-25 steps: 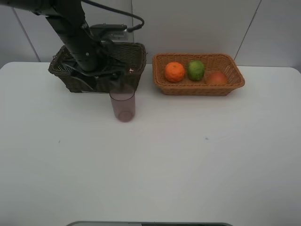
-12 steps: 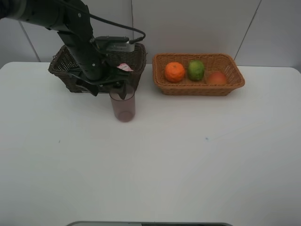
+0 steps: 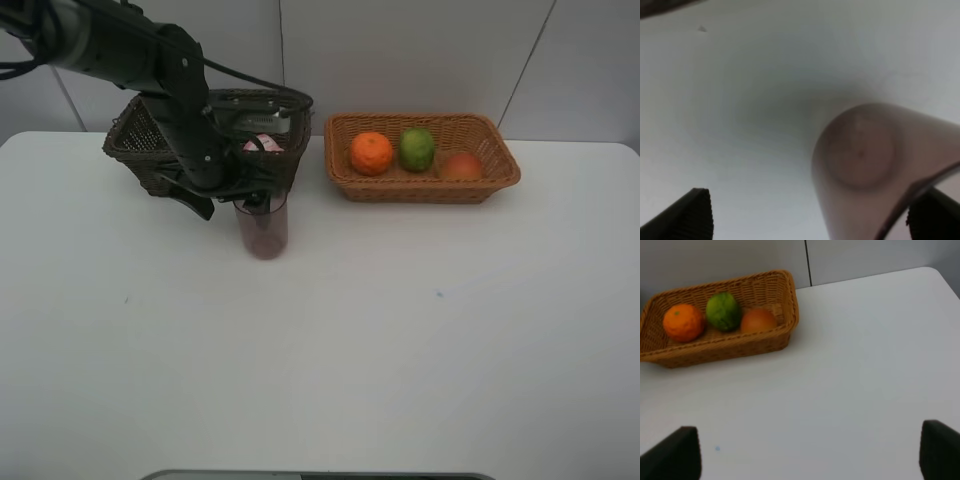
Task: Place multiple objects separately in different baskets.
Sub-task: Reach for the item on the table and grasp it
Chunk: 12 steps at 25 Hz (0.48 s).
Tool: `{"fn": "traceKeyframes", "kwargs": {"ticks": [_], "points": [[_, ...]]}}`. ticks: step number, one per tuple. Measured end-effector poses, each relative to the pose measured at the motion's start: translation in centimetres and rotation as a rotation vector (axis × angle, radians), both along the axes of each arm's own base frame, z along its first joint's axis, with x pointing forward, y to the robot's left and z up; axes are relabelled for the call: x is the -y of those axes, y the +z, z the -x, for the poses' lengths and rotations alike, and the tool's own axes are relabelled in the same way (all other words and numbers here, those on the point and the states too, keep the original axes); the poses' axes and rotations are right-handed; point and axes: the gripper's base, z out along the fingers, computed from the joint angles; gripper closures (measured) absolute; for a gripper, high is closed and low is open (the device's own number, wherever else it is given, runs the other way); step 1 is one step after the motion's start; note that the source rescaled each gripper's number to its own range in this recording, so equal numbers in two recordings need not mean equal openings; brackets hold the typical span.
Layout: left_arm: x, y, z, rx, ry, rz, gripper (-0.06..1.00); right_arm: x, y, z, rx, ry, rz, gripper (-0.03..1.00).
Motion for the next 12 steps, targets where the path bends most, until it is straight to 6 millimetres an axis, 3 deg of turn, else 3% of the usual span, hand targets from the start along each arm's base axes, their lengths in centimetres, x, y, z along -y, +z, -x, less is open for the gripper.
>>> {"fn": "traceKeyframes", "kwargs": {"ticks": [3,5,7,11,12], "points": [[0.02,-0.38,-0.03,-0.007,0.001,-0.002,-0.01,0.00,0.00,0.00,0.000,0.000,0.000,0.02],[0.02,-0.38,-0.03,-0.006,0.001,-0.002,0.12,0.00,0.00,0.00,0.000,0.000,0.000,0.02],[0.03,-0.38,-0.04,-0.005,0.002,-0.001,0.34,0.00,0.00,0.00,0.000,0.000,0.000,0.02],[0.06,-0.35,-0.11,0.002,0.003,0.003,0.87,0.00,0.00,0.00,0.000,0.000,0.000,0.02],[0.08,-0.34,-0.15,0.007,0.004,0.006,0.94,0.00,0.00,0.00,0.000,0.000,0.000,0.02]]}}
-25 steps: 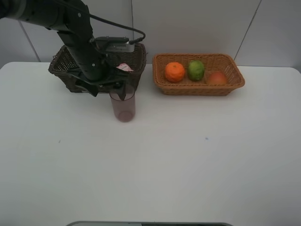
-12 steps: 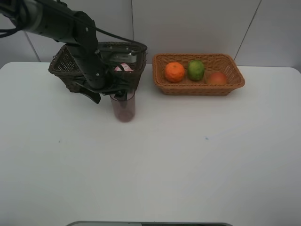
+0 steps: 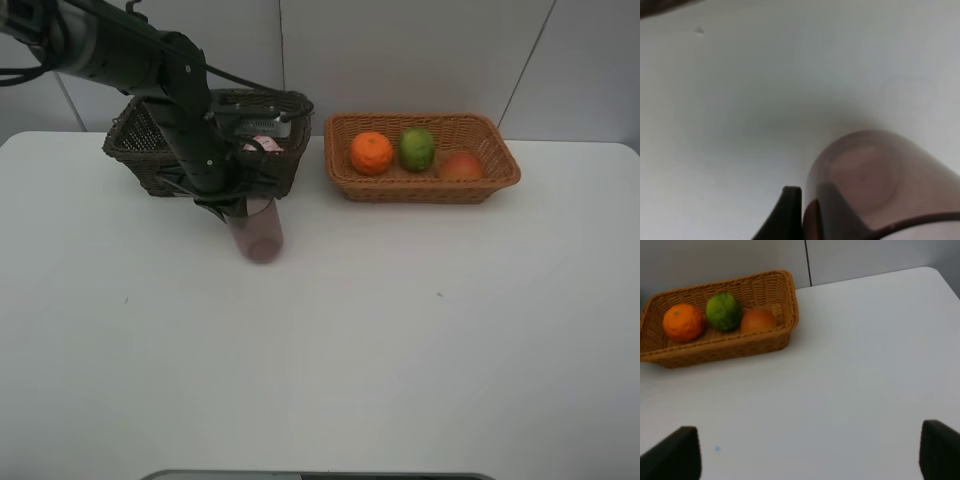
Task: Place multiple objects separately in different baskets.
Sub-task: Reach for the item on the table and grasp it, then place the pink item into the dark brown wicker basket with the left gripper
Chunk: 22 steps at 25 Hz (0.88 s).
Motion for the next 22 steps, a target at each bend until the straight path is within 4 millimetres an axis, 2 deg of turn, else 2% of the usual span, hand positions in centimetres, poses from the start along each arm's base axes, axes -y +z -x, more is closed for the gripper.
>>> {"fn": "traceKeyframes", "kwargs": {"ticks": [22], "points": [[0.10,0.09,-0.26,0.030,0.002,0.013,0.94,0.00,0.00,0.00,0.000,0.000,0.000,0.02]]}}
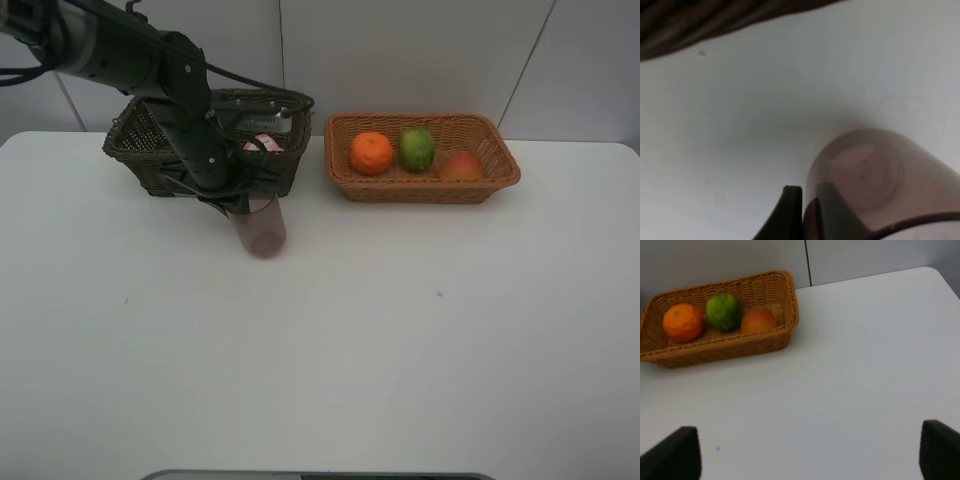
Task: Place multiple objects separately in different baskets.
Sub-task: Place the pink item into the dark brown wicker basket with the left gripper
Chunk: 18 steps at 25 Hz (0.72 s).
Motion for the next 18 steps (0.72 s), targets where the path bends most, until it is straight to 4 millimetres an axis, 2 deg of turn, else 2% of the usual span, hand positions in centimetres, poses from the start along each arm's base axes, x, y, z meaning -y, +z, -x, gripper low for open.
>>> {"fn": "traceKeyframes", "kwargs": {"ticks": [2,5,10,15,18], "points": [[0.0,0.2,0.0,0.001,0.006,0.009,0.94,0.0,0.0,0.0,0.000,0.000,0.000,0.02],[0.0,1.7,0.1,0.029,0.010,0.030,0.94,0.0,0.0,0.0,0.000,0.000,0.000,0.02],[-0.8,6.5,0.6,0.111,0.029,0.079,0.94,0.0,0.0,0.0,0.000,0.000,0.000,0.02],[-4.4,10.4,0.0,0.203,0.131,0.111,0.94,0.0,0.0,0.0,0.000,0.000,0.000,0.02],[-7.4,11.6,-0.7,0.251,0.198,0.101,0.94,0.0,0.0,0.0,0.000,0.000,0.000,0.02]]}}
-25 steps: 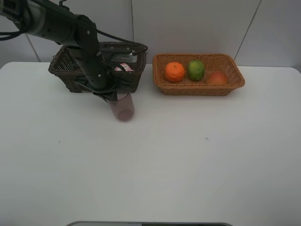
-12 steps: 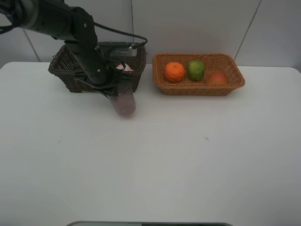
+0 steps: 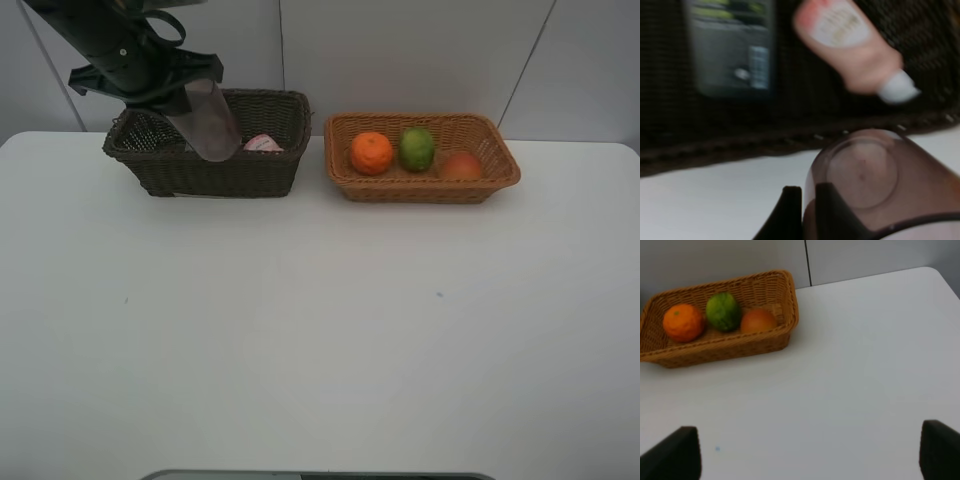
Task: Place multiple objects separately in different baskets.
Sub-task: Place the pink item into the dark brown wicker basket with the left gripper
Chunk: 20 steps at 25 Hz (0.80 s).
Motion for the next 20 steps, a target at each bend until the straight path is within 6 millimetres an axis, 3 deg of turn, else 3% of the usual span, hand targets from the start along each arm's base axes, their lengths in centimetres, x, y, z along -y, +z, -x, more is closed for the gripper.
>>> {"fn": "traceKeyframes", "kwargs": {"ticks": [6,10,14,20], "points": [[-5.7,0.6,-1.8,0.100,0.122,-0.043,0.94,0.0,0.0,0.0,0.000,0.000,0.000,0.02],[-7.7,1.2,-2.7,0.203,0.152,-0.075,0.94,0.0,0.0,0.0,0.000,0.000,0.000,0.02],[-8.2,0.8,-3.7,0.274,0.156,-0.081,0.94,0.0,0.0,0.0,0.000,0.000,0.000,0.02],[-8.2,-2.8,-5.4,0.271,0.124,-0.117,0.94,0.0,0.0,0.0,0.000,0.000,0.000,0.02]]}}
